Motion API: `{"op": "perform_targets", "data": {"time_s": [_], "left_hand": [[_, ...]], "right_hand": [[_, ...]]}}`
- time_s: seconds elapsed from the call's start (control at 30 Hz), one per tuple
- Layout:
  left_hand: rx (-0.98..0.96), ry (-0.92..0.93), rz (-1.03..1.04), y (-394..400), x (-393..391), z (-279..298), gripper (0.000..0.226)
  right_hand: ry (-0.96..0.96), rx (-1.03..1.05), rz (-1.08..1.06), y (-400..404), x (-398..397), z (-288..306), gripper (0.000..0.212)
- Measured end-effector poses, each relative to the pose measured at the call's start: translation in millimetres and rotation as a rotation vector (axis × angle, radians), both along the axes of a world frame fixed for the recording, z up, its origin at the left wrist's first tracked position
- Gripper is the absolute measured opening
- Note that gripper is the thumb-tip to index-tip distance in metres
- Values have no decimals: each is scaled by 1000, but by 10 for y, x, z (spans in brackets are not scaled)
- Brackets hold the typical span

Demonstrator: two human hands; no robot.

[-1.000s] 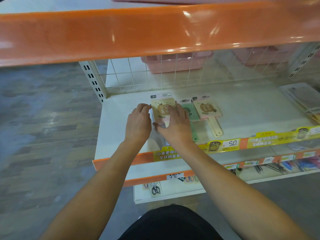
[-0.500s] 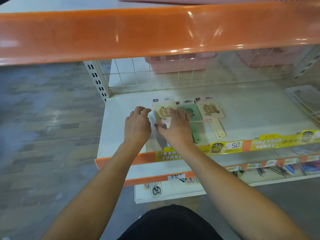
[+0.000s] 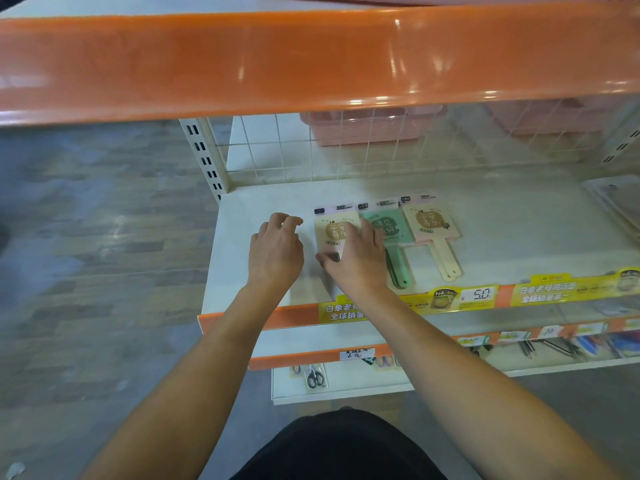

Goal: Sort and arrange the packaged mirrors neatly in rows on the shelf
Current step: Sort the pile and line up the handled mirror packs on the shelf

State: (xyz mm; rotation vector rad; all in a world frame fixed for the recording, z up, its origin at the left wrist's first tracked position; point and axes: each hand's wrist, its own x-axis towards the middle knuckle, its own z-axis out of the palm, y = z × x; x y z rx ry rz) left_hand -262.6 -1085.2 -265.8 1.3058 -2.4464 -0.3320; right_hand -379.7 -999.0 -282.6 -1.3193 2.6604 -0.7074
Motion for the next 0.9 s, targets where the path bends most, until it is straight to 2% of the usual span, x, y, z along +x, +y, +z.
{"op": "perform_targets", "data": {"time_s": [0.9], "left_hand": [[28,-10,2,7,-20,-26,35]], "right_hand": [[24,52,-16,-33,-13,13,68]]}}
